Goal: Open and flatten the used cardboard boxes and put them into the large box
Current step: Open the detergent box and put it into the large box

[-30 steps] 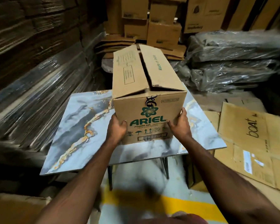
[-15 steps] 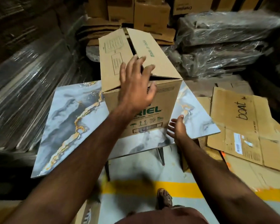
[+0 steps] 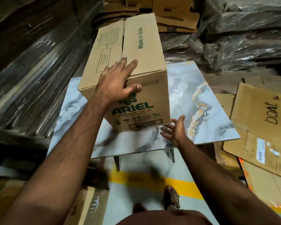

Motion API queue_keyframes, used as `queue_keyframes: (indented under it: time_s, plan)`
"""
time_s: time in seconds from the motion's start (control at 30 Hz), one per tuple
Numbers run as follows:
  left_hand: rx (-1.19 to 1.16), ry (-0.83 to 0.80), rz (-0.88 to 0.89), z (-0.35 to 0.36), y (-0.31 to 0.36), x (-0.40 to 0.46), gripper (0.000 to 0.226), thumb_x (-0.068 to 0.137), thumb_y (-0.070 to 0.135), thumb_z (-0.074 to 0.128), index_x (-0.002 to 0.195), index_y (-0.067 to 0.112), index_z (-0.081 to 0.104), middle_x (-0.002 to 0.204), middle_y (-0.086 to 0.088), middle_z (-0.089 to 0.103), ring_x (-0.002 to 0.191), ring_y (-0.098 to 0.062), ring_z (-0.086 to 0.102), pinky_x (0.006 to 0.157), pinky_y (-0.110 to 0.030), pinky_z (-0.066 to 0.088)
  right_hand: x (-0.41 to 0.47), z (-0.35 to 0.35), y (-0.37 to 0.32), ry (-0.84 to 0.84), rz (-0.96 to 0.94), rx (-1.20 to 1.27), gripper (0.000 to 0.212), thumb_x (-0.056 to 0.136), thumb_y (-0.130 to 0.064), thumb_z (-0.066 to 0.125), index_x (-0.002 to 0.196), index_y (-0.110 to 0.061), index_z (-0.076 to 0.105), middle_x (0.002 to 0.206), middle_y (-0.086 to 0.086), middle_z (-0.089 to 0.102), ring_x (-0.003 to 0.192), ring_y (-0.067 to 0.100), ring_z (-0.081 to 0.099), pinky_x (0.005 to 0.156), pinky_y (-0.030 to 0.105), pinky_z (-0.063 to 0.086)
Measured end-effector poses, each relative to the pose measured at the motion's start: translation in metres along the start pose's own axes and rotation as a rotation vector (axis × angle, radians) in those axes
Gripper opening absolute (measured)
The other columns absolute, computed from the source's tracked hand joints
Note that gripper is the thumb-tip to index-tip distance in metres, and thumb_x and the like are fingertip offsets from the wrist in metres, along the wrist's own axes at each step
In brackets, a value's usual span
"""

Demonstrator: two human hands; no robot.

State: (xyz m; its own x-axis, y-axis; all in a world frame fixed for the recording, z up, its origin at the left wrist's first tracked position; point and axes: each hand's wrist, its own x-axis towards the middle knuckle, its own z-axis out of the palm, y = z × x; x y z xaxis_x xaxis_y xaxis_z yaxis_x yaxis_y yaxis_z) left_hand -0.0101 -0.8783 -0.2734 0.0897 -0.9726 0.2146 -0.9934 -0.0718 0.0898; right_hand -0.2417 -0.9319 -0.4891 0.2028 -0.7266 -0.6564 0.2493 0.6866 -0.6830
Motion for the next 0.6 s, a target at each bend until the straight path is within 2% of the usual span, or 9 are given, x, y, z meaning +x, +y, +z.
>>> queue_keyframes:
  time_s: [0.07,0.13,0.23,0.3,0.37,0.5,0.6]
  plan:
    - [-0.045,0.061,-0.046,-0.002,-0.013,-0.008,0.082,0.089,0.066,0.052,0.156,0.036,0.017,0.165,-0.004,0.017,0.149,-0.025,0.024,0.119,-0.047,0.021,-0.005,0.015,0.000,-0.054,0.021,0.031,0.076,0.095,-0.073,0.009,0.140,-0.021,0.040,0.124,0.022,0.060,0.118,0.039,0.059,0.106,0.055,0.044]
    - [-0.083,0.131,-0.133,-0.004,-0.026,-0.018,0.079,0.088,0.068,0.051,0.155,0.039,0.020,0.163,-0.001,0.022,0.148,-0.022,0.027,0.118,-0.050,0.024,-0.006,0.029,0.000,-0.134,0.046,0.065,0.081,0.092,-0.077,0.008,0.149,-0.025,0.033,0.131,0.021,0.057,0.126,0.040,0.053,0.111,0.054,0.037]
    - [-0.151,0.172,-0.325,-0.009,-0.043,-0.032,0.076,0.089,0.067,0.051,0.154,0.044,0.019,0.163,0.005,0.022,0.148,-0.024,0.025,0.117,-0.060,0.018,-0.008,0.044,-0.005,-0.253,0.021,0.037,0.078,0.092,-0.078,0.015,0.146,-0.030,0.043,0.123,0.010,0.055,0.114,0.028,0.049,0.101,0.045,0.039]
    - [-0.164,0.220,-0.479,-0.008,-0.052,-0.047,0.074,0.091,0.063,0.052,0.154,0.041,0.020,0.163,0.004,0.023,0.147,-0.028,0.026,0.117,-0.064,0.008,-0.011,0.055,-0.014,-0.288,0.004,0.037,0.069,0.091,-0.077,0.026,0.139,-0.033,0.048,0.130,0.000,0.048,0.113,0.023,0.045,0.098,0.041,0.037]
    - [-0.175,0.320,-0.627,-0.001,-0.060,-0.065,0.073,0.093,0.063,0.049,0.155,0.035,0.022,0.161,0.000,0.028,0.145,-0.029,0.030,0.117,-0.064,0.003,-0.016,0.068,-0.023,-0.345,-0.016,0.002,0.067,0.089,-0.079,0.029,0.136,-0.036,0.049,0.136,0.000,0.048,0.115,0.024,0.046,0.100,0.042,0.034]
    - [-0.444,0.463,-0.840,0.011,-0.071,-0.090,0.076,0.092,0.057,0.054,0.155,0.028,0.023,0.158,-0.007,0.031,0.143,-0.032,0.029,0.116,-0.065,0.013,-0.034,0.098,-0.034,-0.384,-0.090,-0.098,0.069,0.087,-0.083,0.020,0.139,-0.043,0.042,0.142,0.000,0.050,0.132,0.024,0.046,0.117,0.056,0.016]
    - [-0.658,0.512,-0.916,0.018,-0.072,-0.097,0.084,0.083,0.064,0.055,0.152,0.028,0.025,0.154,-0.007,0.035,0.140,-0.032,0.033,0.114,-0.062,0.025,-0.047,0.115,-0.049,-0.320,-0.259,-0.137,0.063,0.092,-0.076,0.029,0.143,-0.041,0.034,0.144,-0.002,0.049,0.130,0.019,0.048,0.118,0.056,0.024]
